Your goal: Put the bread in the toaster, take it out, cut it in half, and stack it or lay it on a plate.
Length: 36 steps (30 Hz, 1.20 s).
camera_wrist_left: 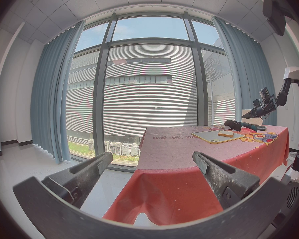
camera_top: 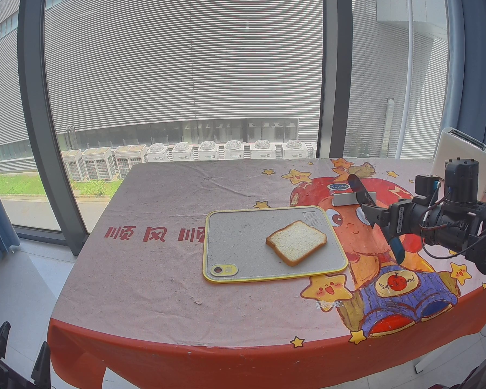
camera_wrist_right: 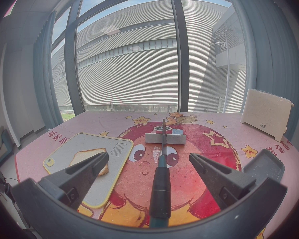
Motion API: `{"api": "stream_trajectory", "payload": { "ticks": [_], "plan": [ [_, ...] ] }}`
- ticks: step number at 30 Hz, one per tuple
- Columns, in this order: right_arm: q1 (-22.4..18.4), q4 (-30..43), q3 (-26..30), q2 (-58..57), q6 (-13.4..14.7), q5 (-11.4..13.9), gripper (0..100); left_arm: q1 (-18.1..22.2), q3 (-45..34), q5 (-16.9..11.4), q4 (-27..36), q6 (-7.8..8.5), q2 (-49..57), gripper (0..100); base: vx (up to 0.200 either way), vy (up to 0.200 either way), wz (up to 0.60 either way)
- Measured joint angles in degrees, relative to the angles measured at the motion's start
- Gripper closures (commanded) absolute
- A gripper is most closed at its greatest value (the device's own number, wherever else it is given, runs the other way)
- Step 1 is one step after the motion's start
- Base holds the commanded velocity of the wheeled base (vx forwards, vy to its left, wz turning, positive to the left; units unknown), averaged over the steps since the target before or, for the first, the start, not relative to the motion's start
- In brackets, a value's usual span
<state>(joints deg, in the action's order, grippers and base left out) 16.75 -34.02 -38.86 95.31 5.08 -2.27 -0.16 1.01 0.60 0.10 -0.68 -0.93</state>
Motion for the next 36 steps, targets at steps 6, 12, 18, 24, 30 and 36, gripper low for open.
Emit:
{"api": "stream_trajectory", "payload": {
  "ticks": [6, 12, 18, 24, 30, 36],
  "plan": [
    [0.0, -0.6, 0.7, 0.6, 0.0, -0.3, 0, 0.0, 0.0, 0.0, 0.0, 0.02, 0.0, 0, 0.0, 0.0, 0.0],
    [0.6, -0.7, 1.3, 1.0, 0.0, -1.4, 0, 0.0, 0.0, 0.0, 0.0, 0.0, 0.0, 0, 0.0, 0.0, 0.0],
    [1.2, -0.7, 1.3, 1.4, 0.0, -2.8, 0, 0.0, 0.0, 0.0, 0.0, 0.0, 0.0, 0, 0.0, 0.0, 0.0],
    [1.3, -0.8, 1.3, 1.5, 0.0, -3.0, 0, 0.0, 0.0, 0.0, 0.0, 0.02, 0.0, 0, 0.0, 0.0, 0.0],
    [1.3, -0.8, 1.2, 1.7, 0.0, -3.0, 0, 0.0, 0.0, 0.0, 0.0, 0.02, 0.0, 0, 0.0, 0.0, 0.0],
    [1.2, -0.7, 1.2, 1.9, 0.0, -3.2, 0, 0.0, 0.0, 0.0, 0.0, 0.0, 0.0, 0, 0.0, 0.0, 0.0]
  ]
}}
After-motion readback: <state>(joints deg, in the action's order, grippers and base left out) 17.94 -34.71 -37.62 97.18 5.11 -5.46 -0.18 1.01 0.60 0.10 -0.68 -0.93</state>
